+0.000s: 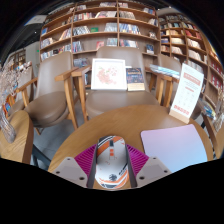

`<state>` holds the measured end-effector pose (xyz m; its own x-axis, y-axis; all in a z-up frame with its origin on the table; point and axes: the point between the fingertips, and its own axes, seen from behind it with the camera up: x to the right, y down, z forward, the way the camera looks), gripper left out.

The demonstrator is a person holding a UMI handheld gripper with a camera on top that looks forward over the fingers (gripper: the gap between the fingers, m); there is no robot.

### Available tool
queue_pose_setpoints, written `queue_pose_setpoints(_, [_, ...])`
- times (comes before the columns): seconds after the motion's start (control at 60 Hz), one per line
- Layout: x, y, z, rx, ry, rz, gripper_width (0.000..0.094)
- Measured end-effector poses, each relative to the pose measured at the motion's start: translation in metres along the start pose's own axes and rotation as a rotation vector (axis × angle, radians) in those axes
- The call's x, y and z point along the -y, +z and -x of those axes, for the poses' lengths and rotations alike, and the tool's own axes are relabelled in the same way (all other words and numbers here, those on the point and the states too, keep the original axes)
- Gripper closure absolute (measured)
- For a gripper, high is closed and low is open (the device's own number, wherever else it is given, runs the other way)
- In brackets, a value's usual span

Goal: Arrange mouse

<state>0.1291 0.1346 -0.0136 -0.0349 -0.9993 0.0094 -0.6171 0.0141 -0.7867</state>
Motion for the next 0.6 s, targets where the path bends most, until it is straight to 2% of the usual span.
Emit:
queue_pose_setpoints(0.083, [-0.001, -0.003, -0.010, -0.028, 0.018, 0.023, 0.0489])
queue_pose_setpoints(0.25, [0.030, -0.034, -0.034, -0.014, 0.032, -0.047, 0.0493])
queue_pose_setpoints(0.333, [0.045, -0.048, -0.064, -0.008, 0.063, -0.061, 0.0493])
queue_pose_setpoints(0.433, [0.060, -0.059, -0.119, -0.052, 0.073, -0.087, 0.0494])
queue_pose_setpoints(0.6, [0.042, -0.045, -0.198, -0.120, 0.071, -0.058, 0.0495])
